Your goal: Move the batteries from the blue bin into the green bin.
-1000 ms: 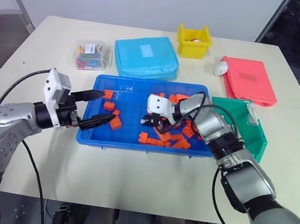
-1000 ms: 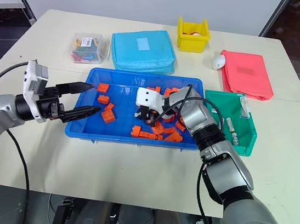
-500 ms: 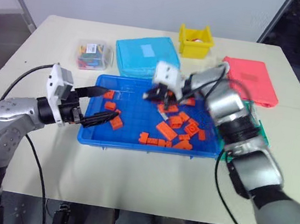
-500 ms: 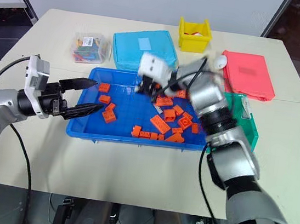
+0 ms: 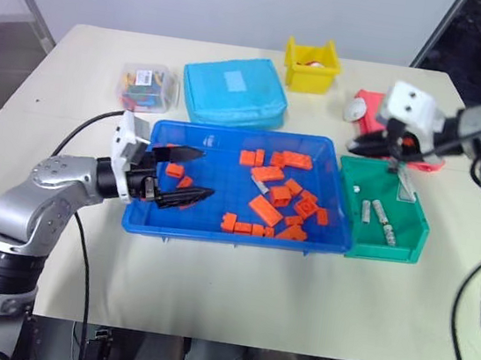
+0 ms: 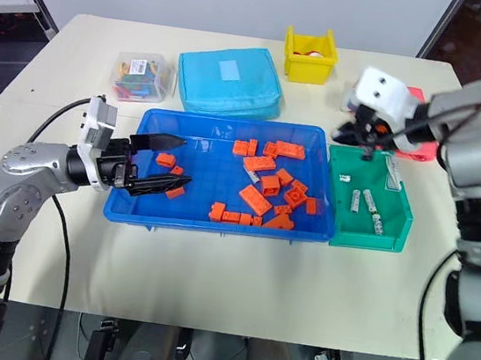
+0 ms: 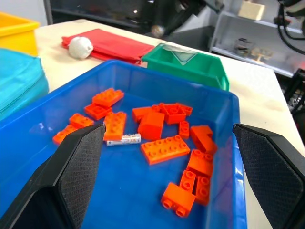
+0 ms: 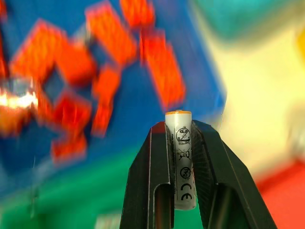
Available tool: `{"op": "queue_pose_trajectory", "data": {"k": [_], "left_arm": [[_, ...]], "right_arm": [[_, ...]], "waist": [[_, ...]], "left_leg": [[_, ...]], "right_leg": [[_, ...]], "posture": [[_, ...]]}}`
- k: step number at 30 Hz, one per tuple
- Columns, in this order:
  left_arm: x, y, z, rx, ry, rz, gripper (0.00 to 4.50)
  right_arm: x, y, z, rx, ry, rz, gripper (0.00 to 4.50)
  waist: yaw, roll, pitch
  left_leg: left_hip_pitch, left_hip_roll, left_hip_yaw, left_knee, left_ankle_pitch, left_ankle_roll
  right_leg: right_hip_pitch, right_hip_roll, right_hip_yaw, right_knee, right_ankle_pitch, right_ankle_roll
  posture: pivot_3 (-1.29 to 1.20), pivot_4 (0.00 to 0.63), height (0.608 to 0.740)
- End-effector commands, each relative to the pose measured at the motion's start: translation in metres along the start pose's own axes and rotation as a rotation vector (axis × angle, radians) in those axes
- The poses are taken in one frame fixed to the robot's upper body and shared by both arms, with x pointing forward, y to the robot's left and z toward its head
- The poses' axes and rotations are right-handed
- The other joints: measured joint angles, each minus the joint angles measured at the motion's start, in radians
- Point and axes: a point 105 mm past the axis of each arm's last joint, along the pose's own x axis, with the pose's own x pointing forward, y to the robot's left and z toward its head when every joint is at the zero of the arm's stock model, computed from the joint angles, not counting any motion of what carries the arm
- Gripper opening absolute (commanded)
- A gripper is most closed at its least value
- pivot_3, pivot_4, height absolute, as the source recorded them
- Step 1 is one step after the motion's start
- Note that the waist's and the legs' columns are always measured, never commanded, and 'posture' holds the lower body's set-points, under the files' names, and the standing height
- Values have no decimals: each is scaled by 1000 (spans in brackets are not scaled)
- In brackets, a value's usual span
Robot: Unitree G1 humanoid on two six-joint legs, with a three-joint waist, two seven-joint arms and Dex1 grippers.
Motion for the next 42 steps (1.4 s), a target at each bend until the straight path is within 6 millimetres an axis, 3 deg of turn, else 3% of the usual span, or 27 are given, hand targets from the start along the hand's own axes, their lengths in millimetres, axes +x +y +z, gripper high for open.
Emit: {"op": "queue_pose_trajectory", "data": {"k": [1,9,10,12,13,17,20,23,27,30,38,42], "left_arm": [[-1,2,5,36,-8,-10,4500],[-6,11,5,50,11,-5,4500],[-6,11,6,51,11,-8,4500],[-7,11,7,53,2,0,4500],[-8,10,6,52,5,-6,4500],[-13,7,4,45,28,-15,4500],[-15,9,6,57,27,2,4500],[-15,10,8,62,31,7,4500],[-16,9,10,69,31,9,4500],[-17,8,11,72,26,19,4500],[-22,1,10,63,12,68,4500],[-25,-3,10,55,7,92,4500]], "right_arm": [[-23,-1,5,-18,-23,-53,48],[-21,17,-40,58,86,-45,48],[-21,15,-46,62,105,-64,1072],[-21,13,-65,76,158,-89,1790],[-22,12,-71,87,170,-99,2367],[-22,2,-70,86,164,-148,4423],[-18,-8,-40,50,66,-166,4472],[-1,-16,10,-2,-95,-170,4472],[27,-9,57,-77,-210,-99,4472],[50,-3,79,-101,-258,-52,4472],[112,16,82,-233,-230,45,4472],[127,22,76,-280,-199,84,4472]], "waist": [[0,0,0],[5,0,0],[5,0,0],[5,0,0],[5,0,0],[1,0,0],[-1,1,0],[-9,1,0],[-7,1,0],[-1,1,0],[3,0,0],[2,0,0]], "left_leg": [[0,0,0,0,0,0],[0,0,0,1,0,0],[0,0,0,1,0,0],[0,0,0,1,0,0],[0,0,0,1,0,0],[0,0,0,1,0,0],[1,0,1,1,0,0],[2,1,1,1,0,0],[1,1,0,1,0,0],[0,0,0,1,0,0],[0,0,-1,1,0,0],[0,0,-1,1,0,0]], "right_leg": [[0,0,0,0,0,0],[1,-1,0,0,0,0],[1,-1,0,0,0,0],[1,0,0,0,0,0],[1,0,0,0,0,0],[1,0,0,0,0,0],[1,0,0,1,0,0],[1,0,1,1,0,0],[1,1,0,1,0,0],[1,0,0,1,0,0],[1,-1,0,1,0,0],[0,0,0,2,0,0]], "posture": [[0,150,740],[0,150,740],[0,150,740],[0,150,740],[0,150,740],[0,150,740],[0,150,740],[0,150,740],[0,150,740],[0,150,740],[0,150,740],[0,150,740]]}}
